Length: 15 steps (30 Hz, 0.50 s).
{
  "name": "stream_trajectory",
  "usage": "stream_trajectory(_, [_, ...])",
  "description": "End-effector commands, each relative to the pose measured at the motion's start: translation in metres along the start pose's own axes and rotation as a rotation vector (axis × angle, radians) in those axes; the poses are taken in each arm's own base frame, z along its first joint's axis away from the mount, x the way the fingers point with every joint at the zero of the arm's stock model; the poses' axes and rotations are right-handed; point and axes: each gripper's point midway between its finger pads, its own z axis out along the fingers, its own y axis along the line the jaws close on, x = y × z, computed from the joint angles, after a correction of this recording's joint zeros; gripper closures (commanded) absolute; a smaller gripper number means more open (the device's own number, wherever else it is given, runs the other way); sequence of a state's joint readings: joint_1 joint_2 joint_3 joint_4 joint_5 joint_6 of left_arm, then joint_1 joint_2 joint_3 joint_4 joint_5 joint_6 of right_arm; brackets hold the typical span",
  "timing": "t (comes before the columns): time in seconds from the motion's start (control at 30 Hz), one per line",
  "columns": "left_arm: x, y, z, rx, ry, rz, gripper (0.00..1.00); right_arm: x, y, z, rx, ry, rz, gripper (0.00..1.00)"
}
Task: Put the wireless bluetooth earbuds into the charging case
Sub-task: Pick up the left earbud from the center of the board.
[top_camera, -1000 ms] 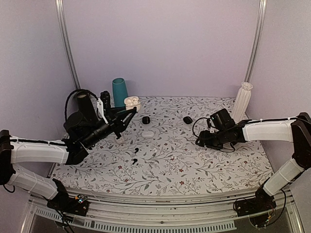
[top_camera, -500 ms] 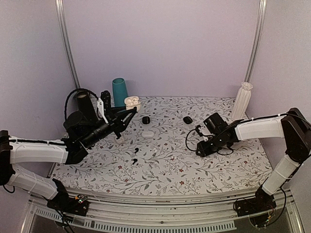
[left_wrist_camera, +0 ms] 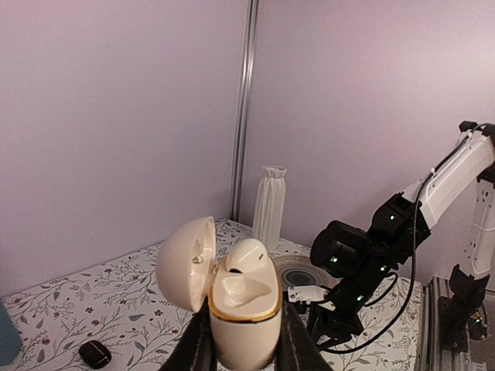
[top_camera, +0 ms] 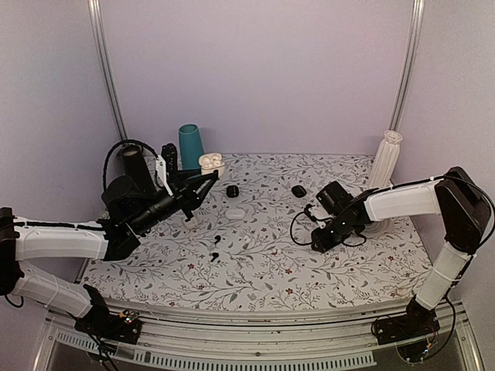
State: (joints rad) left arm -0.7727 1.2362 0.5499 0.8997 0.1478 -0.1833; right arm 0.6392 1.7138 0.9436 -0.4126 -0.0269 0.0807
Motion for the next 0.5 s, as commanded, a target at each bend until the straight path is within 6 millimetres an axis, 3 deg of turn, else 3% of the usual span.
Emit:
stream_trajectory(0.0, [-0.0185,-0.0067,0.0041,0.022,-0.043,0.013,1.00,-0.0009,0.0015,0.0037,0.019,0.022,-0.031,0.67])
stream_trajectory(0.47, [-0.0171,-0.0067,0.0067,0.025,-0.035,0.011,1.00,-0.0005,0.0035,0.0045,0.028,0.047,-0.037,0.72])
